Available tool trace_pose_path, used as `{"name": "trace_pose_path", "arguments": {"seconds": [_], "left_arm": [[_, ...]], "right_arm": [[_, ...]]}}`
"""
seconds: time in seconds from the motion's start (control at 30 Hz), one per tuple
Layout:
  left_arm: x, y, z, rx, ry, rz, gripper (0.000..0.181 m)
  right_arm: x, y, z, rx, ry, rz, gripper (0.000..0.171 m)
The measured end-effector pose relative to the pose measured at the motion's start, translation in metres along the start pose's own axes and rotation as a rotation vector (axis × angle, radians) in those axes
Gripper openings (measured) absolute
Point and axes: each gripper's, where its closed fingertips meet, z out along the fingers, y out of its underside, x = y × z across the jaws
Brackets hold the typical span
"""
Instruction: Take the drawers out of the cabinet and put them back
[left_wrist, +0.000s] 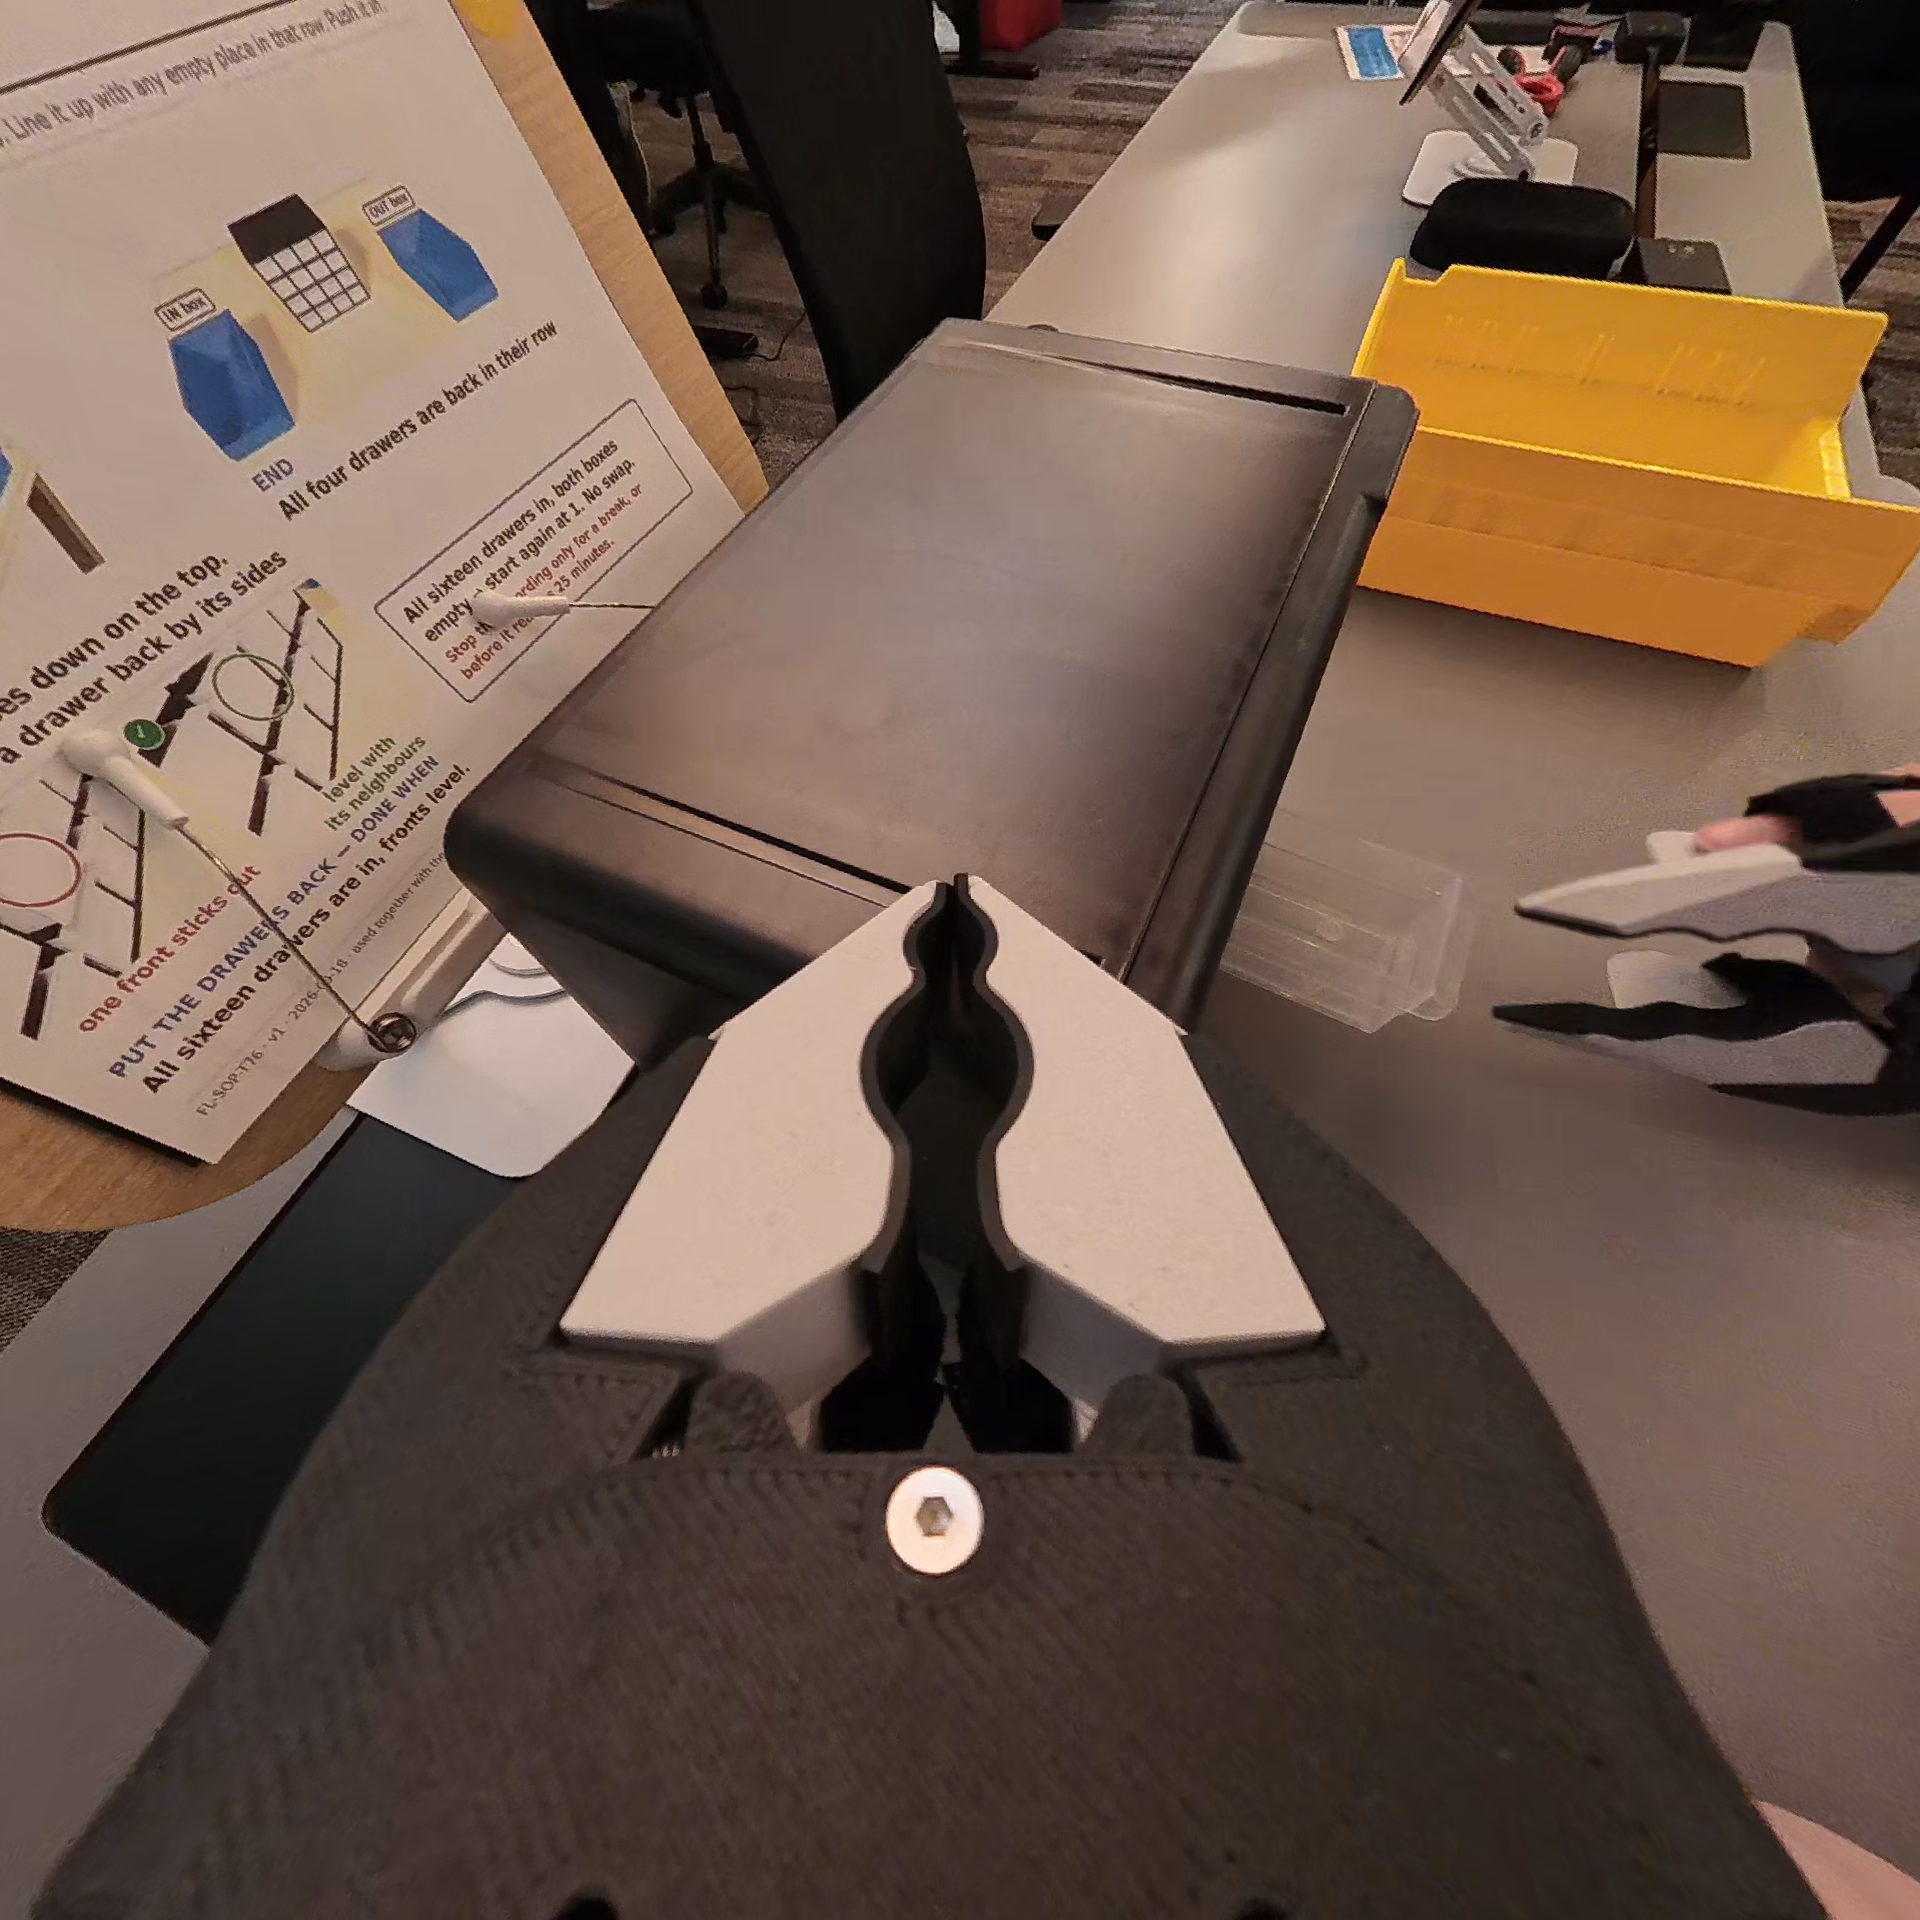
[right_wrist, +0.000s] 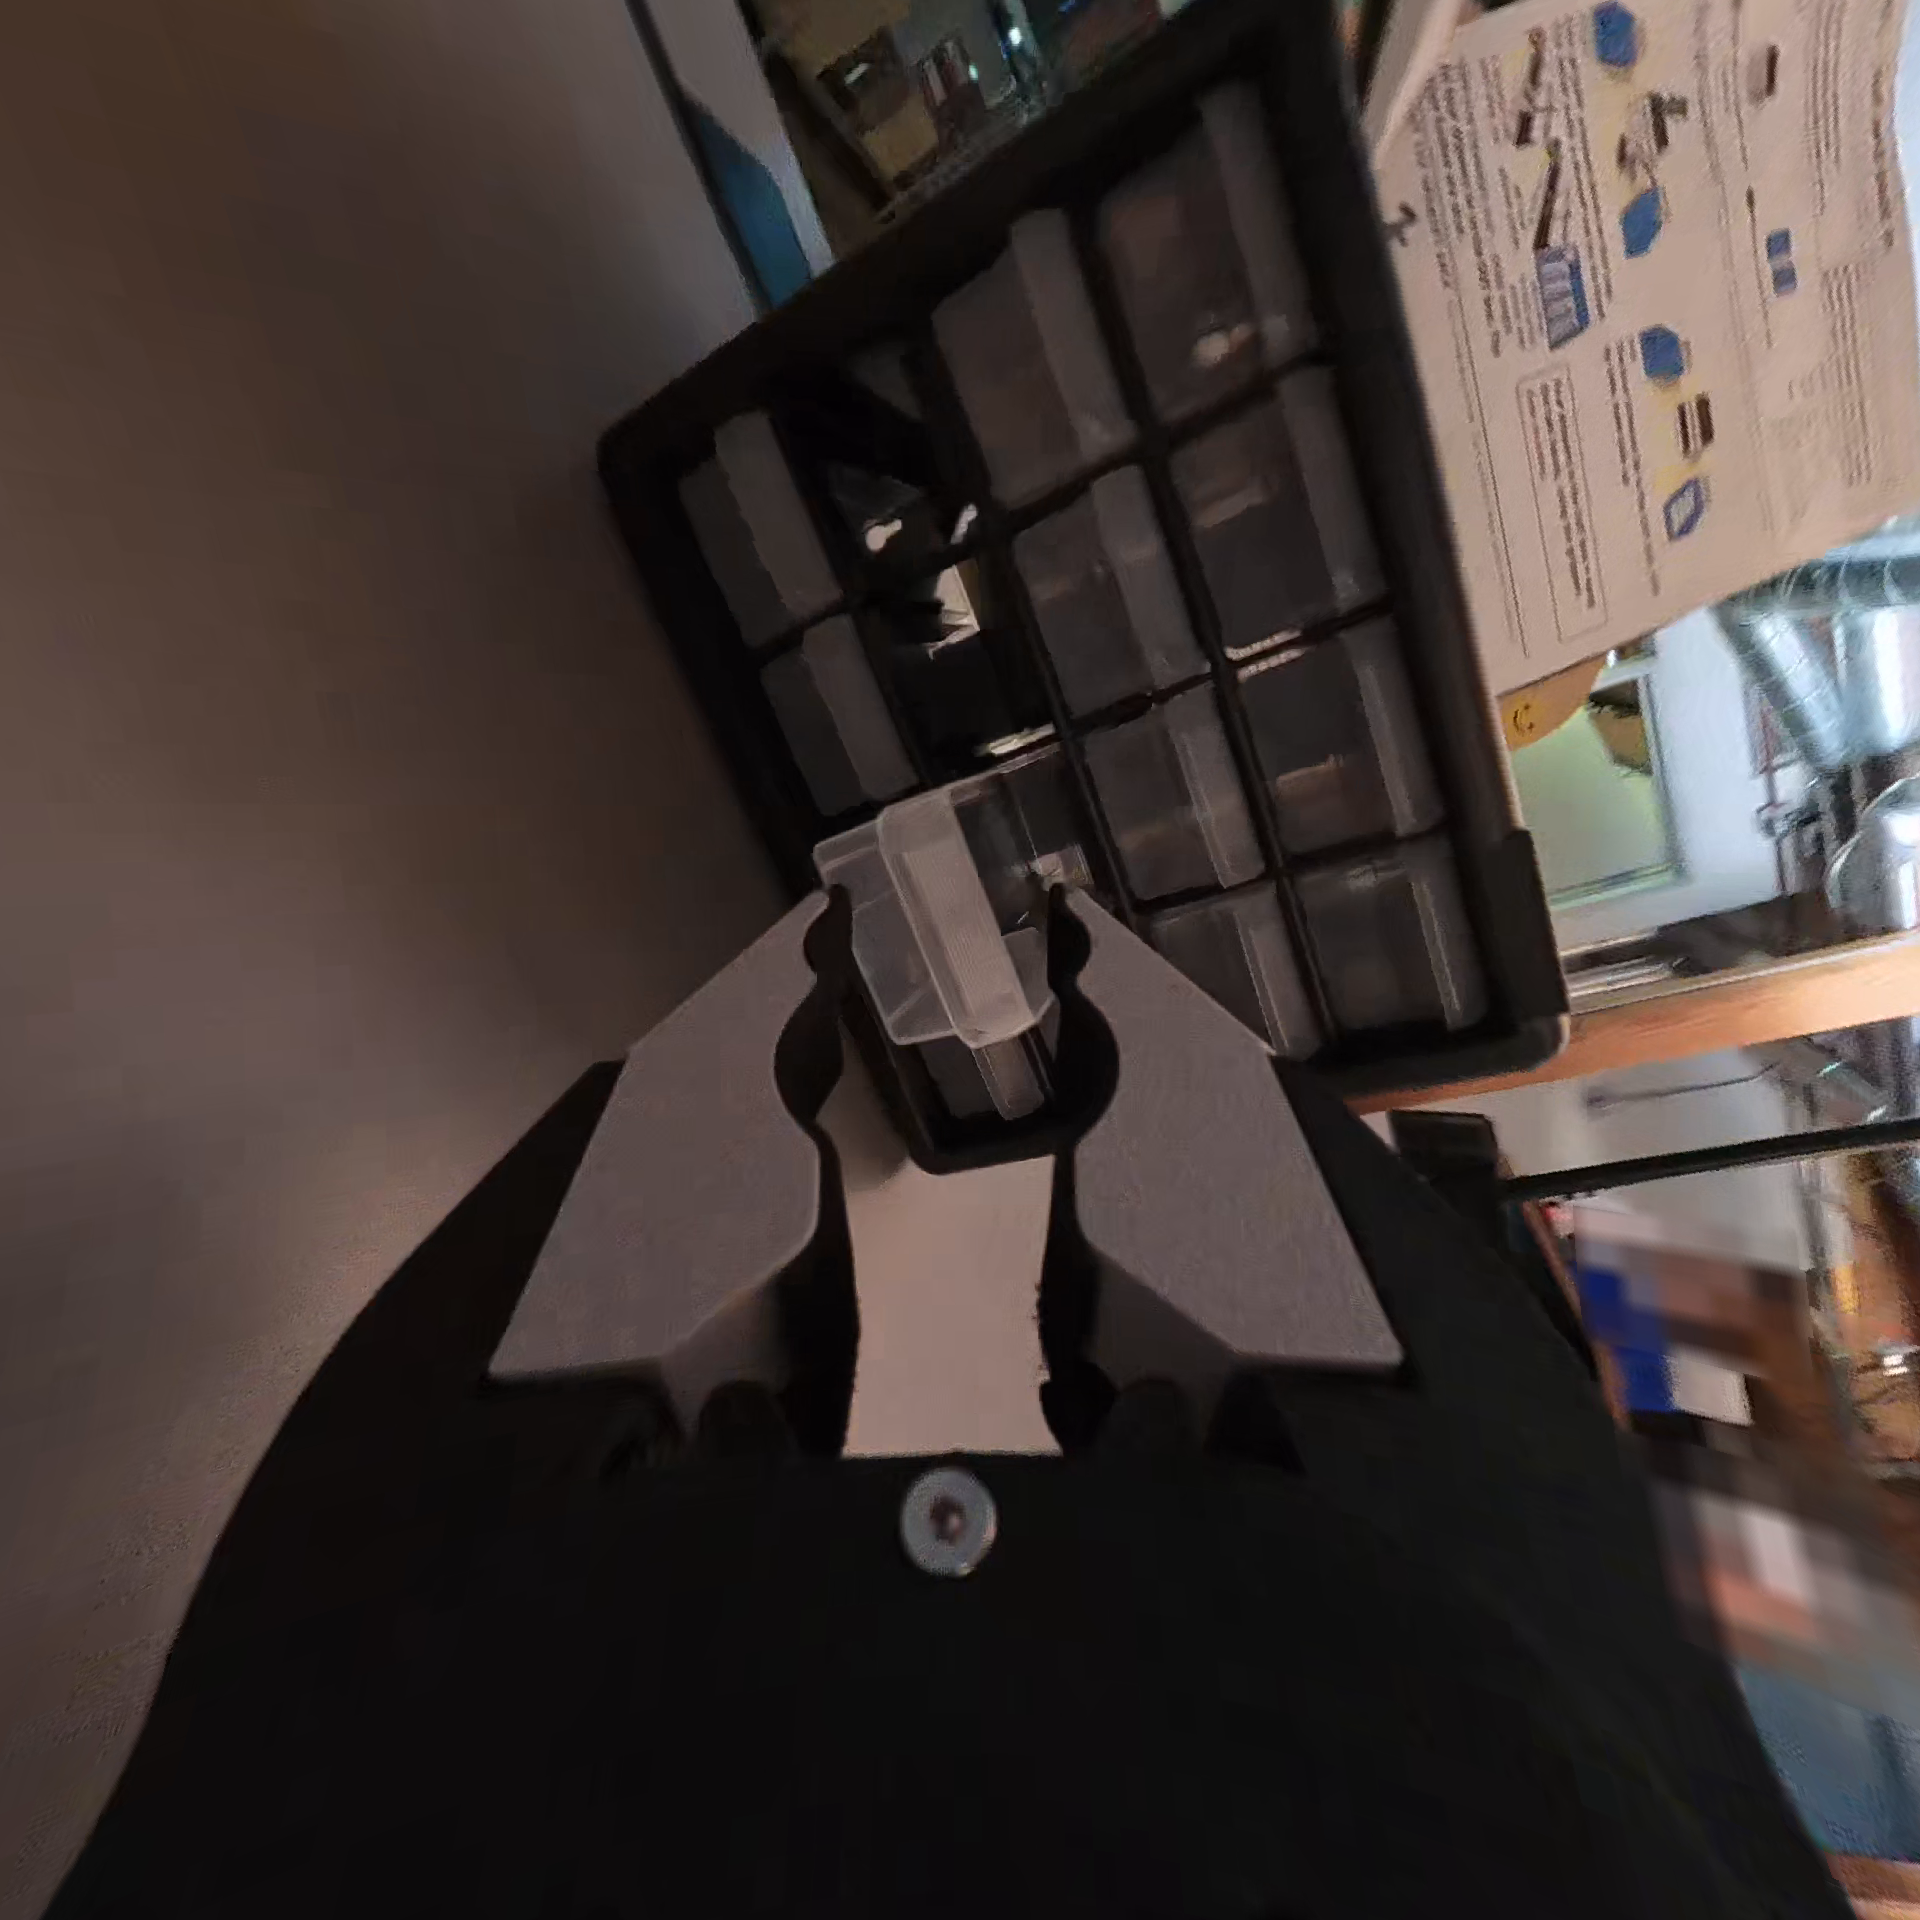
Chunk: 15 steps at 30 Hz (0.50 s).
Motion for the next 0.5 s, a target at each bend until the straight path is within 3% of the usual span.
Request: {"name": "trace_pose_path", "arguments": {"seconds": [0.17,0.5], "left_arm": [[0.000,0.000,0.000,-0.005,-0.015,0.012,0.000],[0.000,0.000,0.000,-0.011,-0.029,0.019,0.000]], "right_arm": [[0.001,0.012,0.016,-0.053,0.077,-0.155,0.017],[0.021,0.025,0.063,-0.082,0.067,-0.152,0.016]]}}
